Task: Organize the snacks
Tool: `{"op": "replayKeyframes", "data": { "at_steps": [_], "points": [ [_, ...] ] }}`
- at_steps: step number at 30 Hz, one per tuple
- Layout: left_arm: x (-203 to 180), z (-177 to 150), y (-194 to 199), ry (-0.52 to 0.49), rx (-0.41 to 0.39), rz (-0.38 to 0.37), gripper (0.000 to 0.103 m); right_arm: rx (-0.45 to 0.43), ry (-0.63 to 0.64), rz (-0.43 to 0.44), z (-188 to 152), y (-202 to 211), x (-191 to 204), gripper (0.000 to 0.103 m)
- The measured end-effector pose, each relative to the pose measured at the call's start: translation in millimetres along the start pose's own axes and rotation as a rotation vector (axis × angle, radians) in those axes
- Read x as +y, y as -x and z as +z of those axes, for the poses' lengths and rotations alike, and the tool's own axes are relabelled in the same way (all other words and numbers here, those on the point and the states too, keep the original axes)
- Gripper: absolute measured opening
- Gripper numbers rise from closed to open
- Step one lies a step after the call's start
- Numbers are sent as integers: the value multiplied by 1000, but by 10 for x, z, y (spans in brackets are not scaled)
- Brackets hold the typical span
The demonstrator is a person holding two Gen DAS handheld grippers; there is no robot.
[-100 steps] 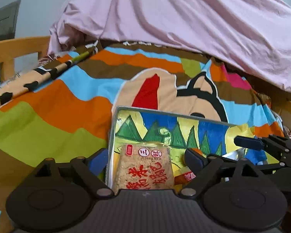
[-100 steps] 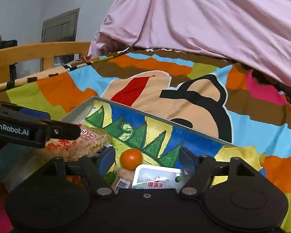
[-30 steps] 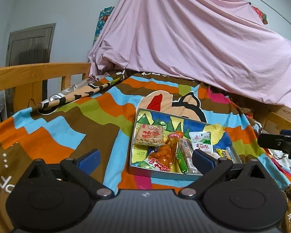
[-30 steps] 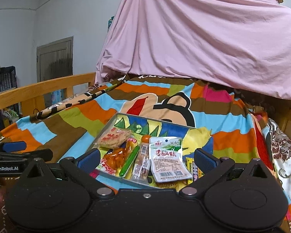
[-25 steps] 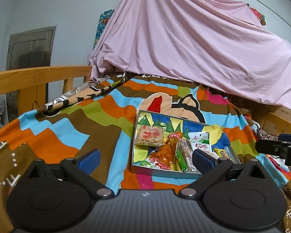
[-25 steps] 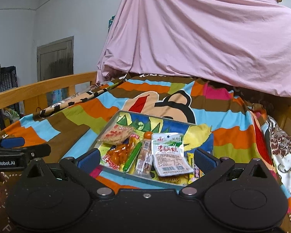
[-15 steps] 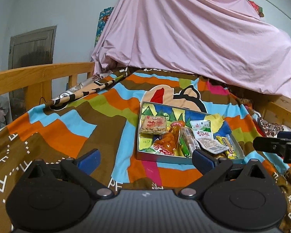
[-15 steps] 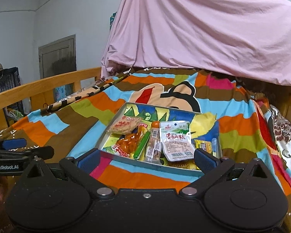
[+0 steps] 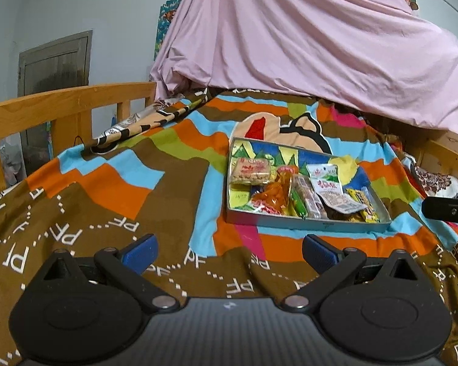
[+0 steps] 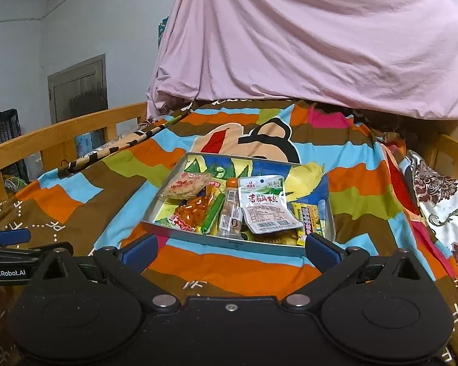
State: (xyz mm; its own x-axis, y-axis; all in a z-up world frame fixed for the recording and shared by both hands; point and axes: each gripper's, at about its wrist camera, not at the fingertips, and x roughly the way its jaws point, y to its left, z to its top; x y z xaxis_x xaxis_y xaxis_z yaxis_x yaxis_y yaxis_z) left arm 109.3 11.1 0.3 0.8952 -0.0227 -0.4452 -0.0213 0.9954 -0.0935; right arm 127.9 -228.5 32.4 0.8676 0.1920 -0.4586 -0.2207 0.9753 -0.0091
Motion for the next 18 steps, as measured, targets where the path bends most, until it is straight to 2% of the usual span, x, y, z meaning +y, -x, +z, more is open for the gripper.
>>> {"op": "replayKeyframes", "data": {
  "at_steps": [18],
  "points": [
    [-30,-155,0,-19,66,8,103,74,-22,1,-321,43,-52,102]
  ]
}}
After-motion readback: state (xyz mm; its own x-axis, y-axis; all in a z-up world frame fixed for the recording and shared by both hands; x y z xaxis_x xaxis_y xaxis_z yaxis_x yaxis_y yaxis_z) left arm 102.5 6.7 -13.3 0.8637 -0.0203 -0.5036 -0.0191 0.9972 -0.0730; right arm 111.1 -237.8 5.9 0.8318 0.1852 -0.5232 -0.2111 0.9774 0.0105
